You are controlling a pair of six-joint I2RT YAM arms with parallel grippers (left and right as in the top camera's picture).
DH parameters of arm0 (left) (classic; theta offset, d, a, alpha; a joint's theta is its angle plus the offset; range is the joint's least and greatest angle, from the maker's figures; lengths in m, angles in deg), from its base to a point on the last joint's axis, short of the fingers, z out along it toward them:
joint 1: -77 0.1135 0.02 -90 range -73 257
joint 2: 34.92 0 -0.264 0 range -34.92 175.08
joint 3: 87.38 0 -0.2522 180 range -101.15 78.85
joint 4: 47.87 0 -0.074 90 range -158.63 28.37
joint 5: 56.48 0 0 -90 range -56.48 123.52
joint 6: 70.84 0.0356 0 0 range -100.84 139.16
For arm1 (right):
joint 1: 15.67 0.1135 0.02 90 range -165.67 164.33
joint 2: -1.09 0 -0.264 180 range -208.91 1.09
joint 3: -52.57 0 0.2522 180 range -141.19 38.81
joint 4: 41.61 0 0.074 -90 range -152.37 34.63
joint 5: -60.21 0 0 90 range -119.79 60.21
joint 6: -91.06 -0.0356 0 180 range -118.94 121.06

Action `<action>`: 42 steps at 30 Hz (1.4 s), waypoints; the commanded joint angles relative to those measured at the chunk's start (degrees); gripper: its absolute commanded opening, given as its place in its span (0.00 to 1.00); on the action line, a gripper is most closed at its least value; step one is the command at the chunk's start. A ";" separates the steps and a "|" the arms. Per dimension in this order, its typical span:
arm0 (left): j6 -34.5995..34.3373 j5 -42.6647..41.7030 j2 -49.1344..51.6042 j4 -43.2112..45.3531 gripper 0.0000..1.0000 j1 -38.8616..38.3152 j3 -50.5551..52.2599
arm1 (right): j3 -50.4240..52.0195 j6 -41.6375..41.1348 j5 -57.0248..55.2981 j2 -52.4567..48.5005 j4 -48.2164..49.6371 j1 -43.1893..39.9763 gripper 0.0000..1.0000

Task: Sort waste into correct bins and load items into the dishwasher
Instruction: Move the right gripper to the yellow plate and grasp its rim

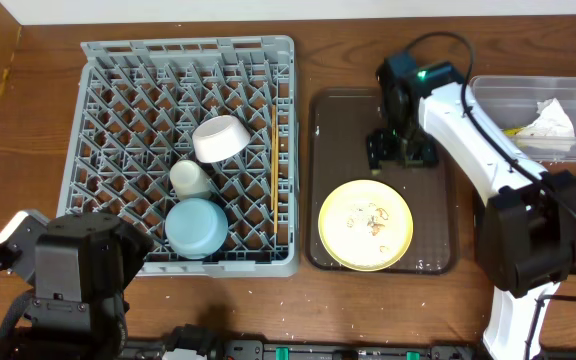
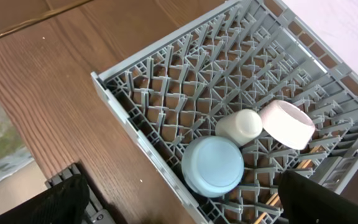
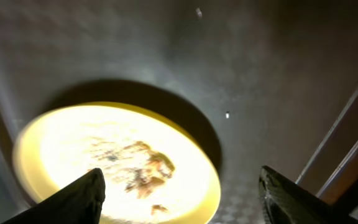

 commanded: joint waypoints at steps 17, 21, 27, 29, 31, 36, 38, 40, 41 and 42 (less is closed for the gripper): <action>-0.50 0.76 0.00 -0.13 0.98 0.31 -0.46 | 14.36 -4.11 -12.39 0.17 9.03 -2.84 0.51; -0.50 0.76 0.00 -0.13 0.98 0.31 -0.46 | 13.79 -6.73 -15.47 0.17 9.68 -4.35 0.51; -0.50 0.76 0.00 -0.13 0.98 0.31 -0.46 | 7.50 -7.76 -15.85 0.20 5.44 -5.42 0.45; -0.50 0.76 0.00 -0.13 0.98 0.31 -0.46 | 4.35 -8.24 -13.38 0.20 2.73 -5.31 0.37; -0.50 0.76 0.00 -0.13 0.98 0.31 -0.46 | 1.11 -8.20 -9.92 0.20 -0.07 -4.72 0.27; -0.50 0.76 0.00 -0.13 0.98 0.31 -0.46 | -3.58 -5.35 2.01 0.22 -2.84 0.09 0.38; -0.50 0.76 0.00 -0.13 0.98 0.31 -0.46 | -3.34 -5.40 3.08 0.20 -2.21 4.28 0.49; -0.50 0.76 0.00 -0.13 0.98 0.31 -0.46 | -2.89 -5.51 2.86 0.20 -1.05 7.21 0.65; -0.50 0.76 0.00 -0.13 0.98 0.31 -0.46 | -2.71 -6.03 2.27 0.20 -0.24 8.70 0.81; -0.50 0.76 0.00 -0.13 0.98 0.31 -0.46 | -2.32 -7.85 0.74 0.17 0.83 10.19 0.89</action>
